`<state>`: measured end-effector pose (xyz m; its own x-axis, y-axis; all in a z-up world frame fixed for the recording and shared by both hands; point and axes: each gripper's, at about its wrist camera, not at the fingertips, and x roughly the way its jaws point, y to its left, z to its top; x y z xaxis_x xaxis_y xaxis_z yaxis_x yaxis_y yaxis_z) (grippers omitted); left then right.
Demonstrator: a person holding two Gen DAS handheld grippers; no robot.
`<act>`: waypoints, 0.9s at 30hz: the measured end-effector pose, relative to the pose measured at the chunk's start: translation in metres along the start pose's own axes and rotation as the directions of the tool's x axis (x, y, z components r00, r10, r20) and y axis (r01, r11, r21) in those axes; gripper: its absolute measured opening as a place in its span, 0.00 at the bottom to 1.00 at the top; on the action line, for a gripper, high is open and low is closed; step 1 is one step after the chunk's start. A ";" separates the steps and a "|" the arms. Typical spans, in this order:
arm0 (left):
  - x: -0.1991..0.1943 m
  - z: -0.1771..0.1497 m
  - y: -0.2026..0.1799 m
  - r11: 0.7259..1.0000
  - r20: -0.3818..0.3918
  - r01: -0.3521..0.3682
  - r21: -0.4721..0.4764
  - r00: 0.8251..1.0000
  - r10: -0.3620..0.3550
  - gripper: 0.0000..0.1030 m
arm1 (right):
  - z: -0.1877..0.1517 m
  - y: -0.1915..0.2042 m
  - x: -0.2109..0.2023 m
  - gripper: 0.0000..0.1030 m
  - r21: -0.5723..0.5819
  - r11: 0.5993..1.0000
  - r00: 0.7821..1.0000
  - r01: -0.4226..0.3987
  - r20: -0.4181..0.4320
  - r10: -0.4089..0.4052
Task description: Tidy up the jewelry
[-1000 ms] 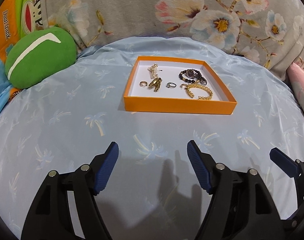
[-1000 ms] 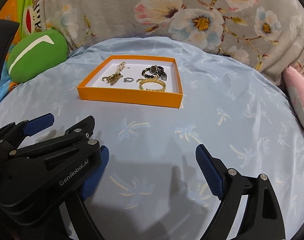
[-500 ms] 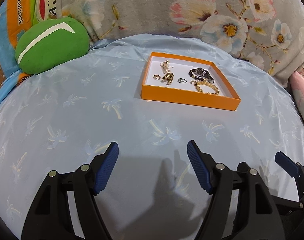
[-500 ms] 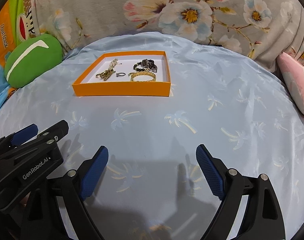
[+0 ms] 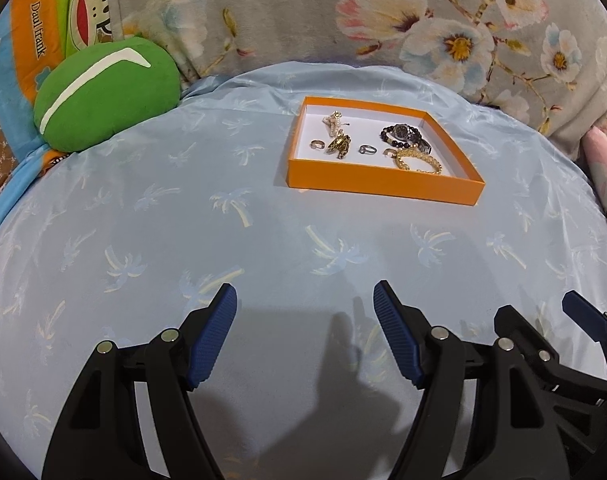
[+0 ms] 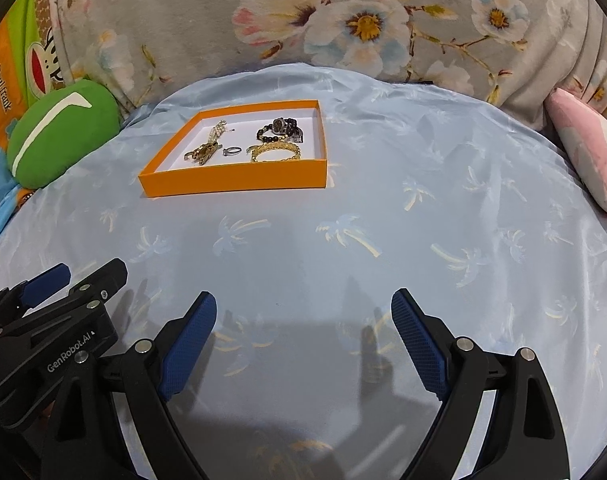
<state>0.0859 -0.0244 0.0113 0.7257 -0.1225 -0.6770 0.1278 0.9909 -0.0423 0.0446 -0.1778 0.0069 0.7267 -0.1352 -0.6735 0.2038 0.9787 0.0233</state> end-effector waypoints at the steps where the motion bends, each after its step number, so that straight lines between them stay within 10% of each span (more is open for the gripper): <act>1: 0.000 0.000 0.000 1.000 -0.002 -0.003 0.000 1.000 0.003 0.66 | 0.000 0.000 0.000 0.84 -0.002 1.000 1.000 0.004 0.000 -0.004; 27: 0.005 0.000 -0.004 0.999 -0.021 -0.048 0.025 0.999 0.048 0.66 | -0.001 -0.002 0.004 0.84 0.001 1.000 1.000 0.007 -0.010 -0.007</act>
<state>0.0885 -0.0293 0.0081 0.7164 -0.0734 -0.6938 0.1097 0.9939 0.0080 0.0459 -0.1800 0.0034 0.7183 -0.1409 -0.6813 0.2097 0.9776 0.0189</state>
